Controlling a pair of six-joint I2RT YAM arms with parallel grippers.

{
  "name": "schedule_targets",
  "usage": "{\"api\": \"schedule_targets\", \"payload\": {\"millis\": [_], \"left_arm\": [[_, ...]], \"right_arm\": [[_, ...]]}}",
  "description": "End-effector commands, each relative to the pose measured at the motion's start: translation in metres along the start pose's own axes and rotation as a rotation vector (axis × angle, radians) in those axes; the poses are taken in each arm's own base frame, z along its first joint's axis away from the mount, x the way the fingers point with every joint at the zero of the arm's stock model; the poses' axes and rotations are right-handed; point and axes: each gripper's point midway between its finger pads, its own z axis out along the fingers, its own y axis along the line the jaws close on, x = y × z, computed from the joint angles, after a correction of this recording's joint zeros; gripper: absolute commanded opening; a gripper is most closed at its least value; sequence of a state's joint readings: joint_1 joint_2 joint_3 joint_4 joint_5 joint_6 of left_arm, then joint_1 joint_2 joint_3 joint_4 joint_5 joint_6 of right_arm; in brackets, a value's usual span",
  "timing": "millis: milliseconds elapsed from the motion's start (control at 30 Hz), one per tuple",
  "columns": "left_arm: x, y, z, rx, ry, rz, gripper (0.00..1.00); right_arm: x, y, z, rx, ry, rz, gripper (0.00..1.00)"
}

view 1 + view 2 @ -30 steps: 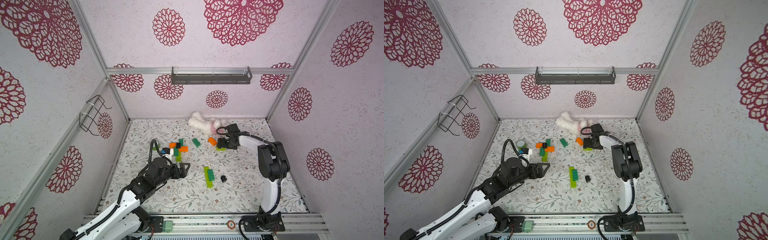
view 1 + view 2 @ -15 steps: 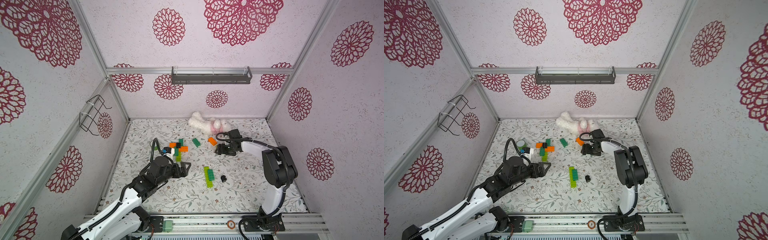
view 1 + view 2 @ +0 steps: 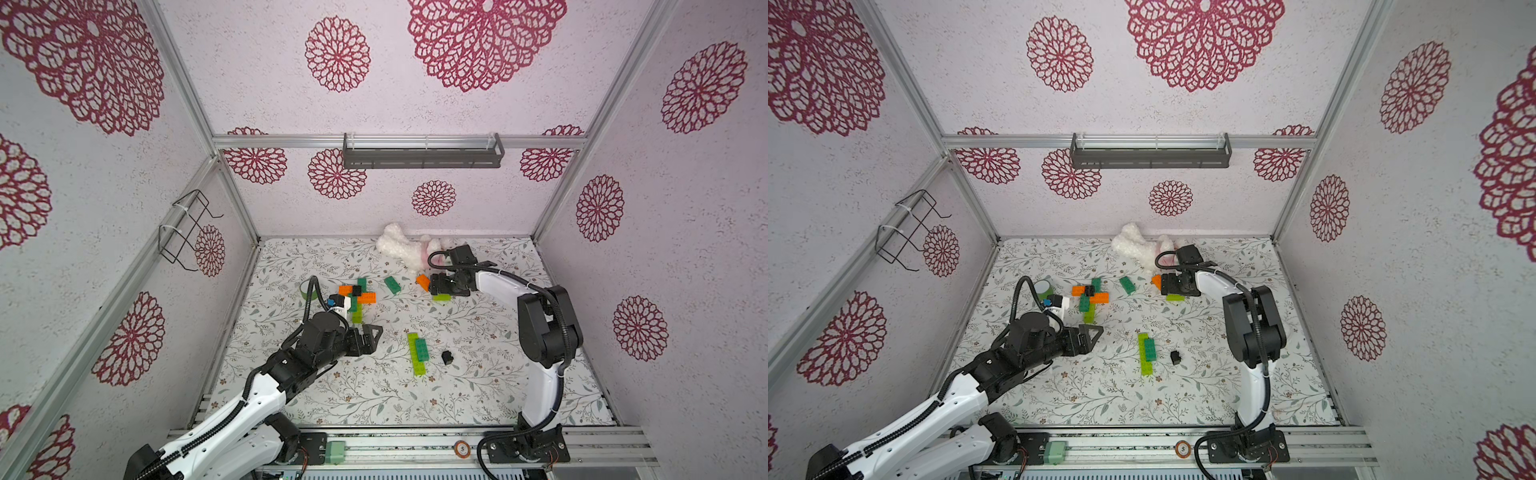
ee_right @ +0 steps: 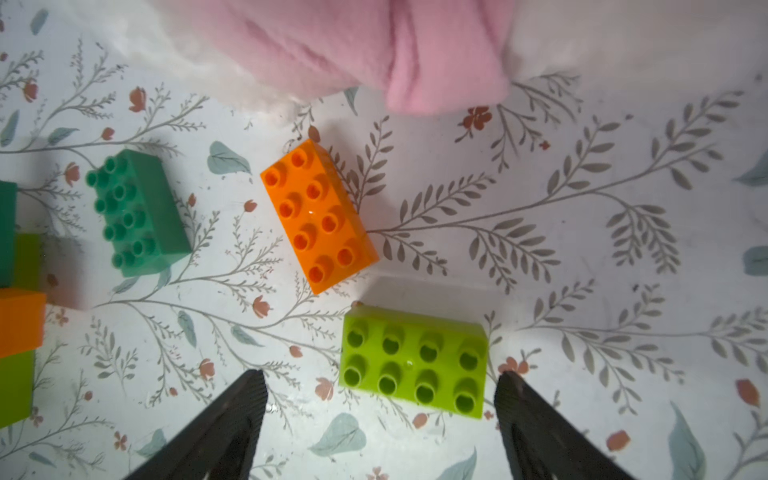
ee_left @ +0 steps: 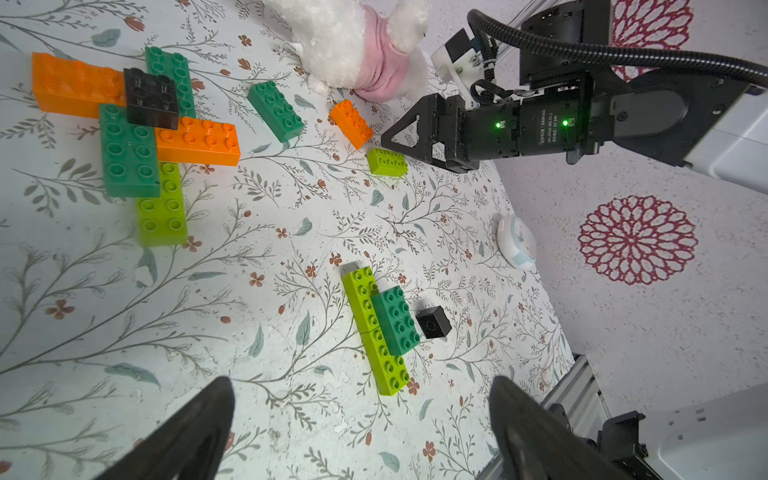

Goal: Assemble a small pinwheel with lego
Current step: Move the lego brick at the center of the board.

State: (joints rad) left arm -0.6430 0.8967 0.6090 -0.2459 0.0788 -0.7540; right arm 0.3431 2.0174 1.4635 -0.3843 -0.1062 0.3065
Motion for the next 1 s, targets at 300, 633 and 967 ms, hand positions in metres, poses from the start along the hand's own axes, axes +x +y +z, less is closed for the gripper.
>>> {"api": "schedule_targets", "payload": {"millis": [300,633,967], "left_arm": [[-0.010,0.000,-0.014,0.007,-0.064,-0.005,0.97],[-0.017,-0.001,0.003,-0.019,-0.058,0.092,0.97],[-0.032,-0.010,0.041,-0.025,-0.052,0.300,1.00]], "right_arm": [[0.011,0.022,0.015,-0.098,0.067,-0.014,0.86],[0.023,0.072,0.023,-0.188,0.062,-0.144,0.85],[0.005,0.064,-0.008,-0.160,-0.030,-0.046,0.86]]}}
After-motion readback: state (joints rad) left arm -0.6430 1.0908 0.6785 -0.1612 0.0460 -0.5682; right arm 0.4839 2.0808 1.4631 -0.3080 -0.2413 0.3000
